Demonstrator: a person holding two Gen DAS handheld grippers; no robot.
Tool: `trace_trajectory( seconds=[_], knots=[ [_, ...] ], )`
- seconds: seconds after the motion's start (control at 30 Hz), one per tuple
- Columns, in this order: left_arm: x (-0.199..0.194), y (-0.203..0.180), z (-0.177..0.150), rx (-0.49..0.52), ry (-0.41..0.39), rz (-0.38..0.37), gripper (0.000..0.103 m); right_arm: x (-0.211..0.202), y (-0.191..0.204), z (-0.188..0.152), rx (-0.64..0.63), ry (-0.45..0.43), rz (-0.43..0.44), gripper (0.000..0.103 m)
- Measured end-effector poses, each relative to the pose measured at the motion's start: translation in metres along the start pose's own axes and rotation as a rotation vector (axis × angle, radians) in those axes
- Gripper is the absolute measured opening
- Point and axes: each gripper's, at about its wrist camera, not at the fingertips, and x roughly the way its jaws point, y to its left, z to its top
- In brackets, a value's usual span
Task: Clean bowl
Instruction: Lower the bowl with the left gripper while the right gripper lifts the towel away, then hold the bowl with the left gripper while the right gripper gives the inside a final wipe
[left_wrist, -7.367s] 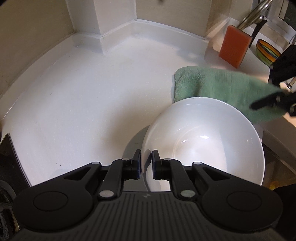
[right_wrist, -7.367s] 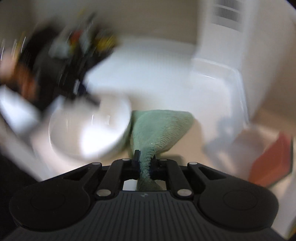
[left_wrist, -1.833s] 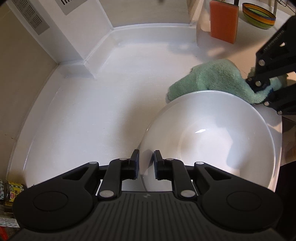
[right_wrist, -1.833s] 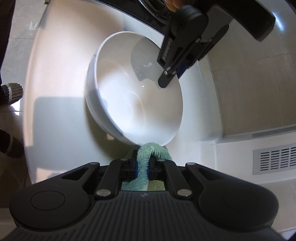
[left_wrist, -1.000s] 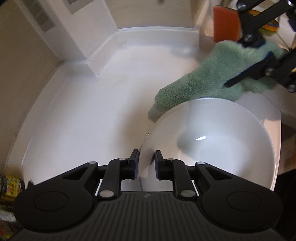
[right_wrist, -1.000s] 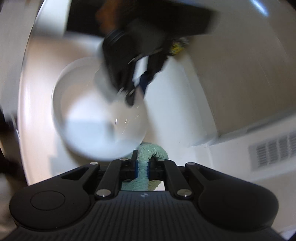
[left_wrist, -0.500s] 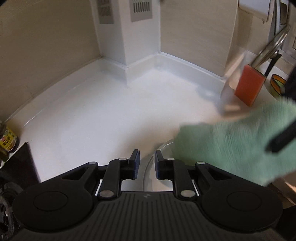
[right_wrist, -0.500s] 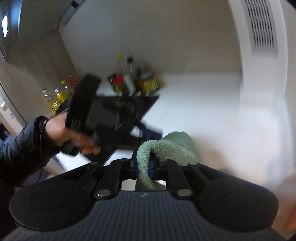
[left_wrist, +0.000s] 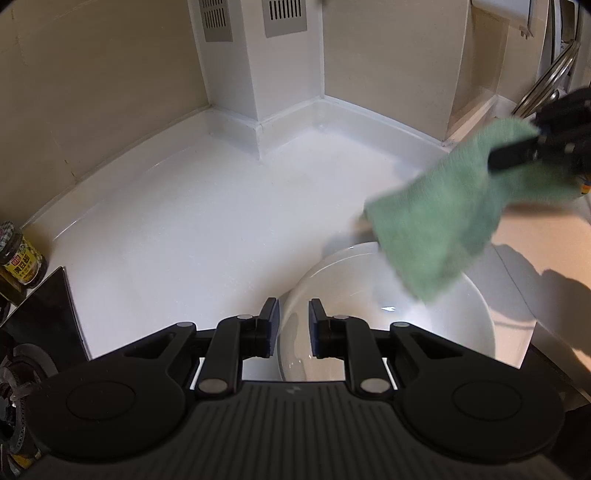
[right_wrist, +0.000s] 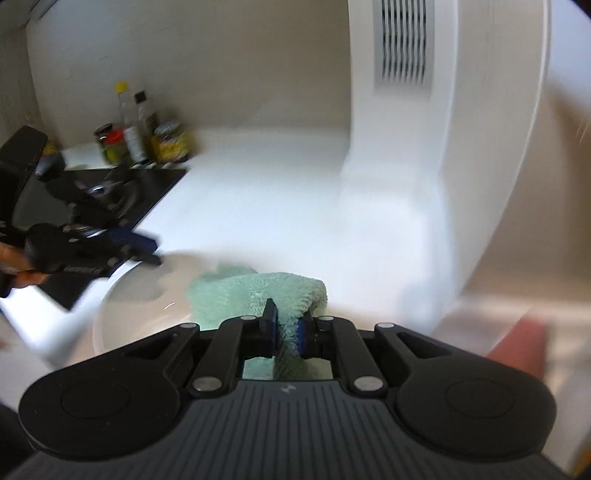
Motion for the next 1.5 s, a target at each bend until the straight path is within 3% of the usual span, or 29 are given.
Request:
trace_trajectory(
  seconds=[0.23, 0.37, 0.47, 0.53, 0.6, 0.67, 0.7, 0.9, 0.97, 1.07, 1.17, 1.27, 1.33, 1.4, 1.5],
  knots=[
    [-0.008, 0.002, -0.003, -0.045, -0.027, 0.009, 0.019, -0.028, 0.034, 0.04, -0.157, -0.094, 0.139, 0.007],
    [-0.016, 0.007, -0.007, -0.074, -0.041, 0.021, 0.019, -0.038, 0.036, 0.057, -0.096, -0.14, 0.18, 0.007],
    [-0.015, 0.007, -0.011, -0.104, -0.047, 0.037, 0.019, -0.037, 0.026, 0.06, 0.03, -0.159, 0.277, 0.007],
    [-0.013, 0.008, -0.014, -0.124, -0.048, 0.044, 0.019, -0.014, 0.025, 0.052, 0.135, -0.091, 0.361, 0.008],
    [-0.011, 0.009, -0.017, -0.144, -0.049, 0.042, 0.019, 0.015, 0.031, 0.042, 0.157, 0.028, 0.393, 0.008],
    [-0.009, 0.006, -0.018, -0.145, -0.049, 0.032, 0.019, 0.05, 0.048, 0.034, 0.077, 0.177, 0.331, 0.008],
    [-0.006, 0.003, -0.019, -0.143, -0.049, 0.029, 0.019, 0.071, 0.062, 0.033, -0.021, 0.264, 0.267, 0.008],
    [-0.002, 0.001, -0.024, -0.143, -0.033, 0.013, 0.019, 0.138, 0.096, 0.044, -0.334, 0.467, 0.051, 0.008],
    [-0.002, 0.001, -0.024, -0.149, -0.034, 0.0, 0.019, 0.157, 0.104, 0.045, -0.393, 0.491, 0.025, 0.008],
    [-0.001, 0.002, -0.025, -0.165, -0.025, -0.027, 0.019, 0.178, 0.117, 0.043, -0.408, 0.489, 0.075, 0.009],
    [0.004, -0.003, -0.027, -0.144, -0.011, -0.014, 0.019, 0.183, 0.126, 0.038, -0.378, 0.497, 0.228, 0.01],
    [0.007, -0.002, -0.026, -0.152, -0.012, -0.019, 0.019, 0.176, 0.127, 0.034, -0.44, 0.585, 0.323, 0.008],
    [0.012, -0.003, -0.021, -0.161, -0.012, -0.026, 0.02, 0.172, 0.128, 0.03, -0.606, 0.657, 0.22, 0.007],
    [0.012, -0.002, -0.019, -0.168, -0.014, -0.022, 0.019, 0.172, 0.128, 0.033, -0.673, 0.649, 0.128, 0.008],
    [0.009, 0.0, -0.018, -0.179, -0.025, -0.016, 0.019, 0.171, 0.131, 0.042, -0.615, 0.571, 0.164, 0.008]
  ],
)
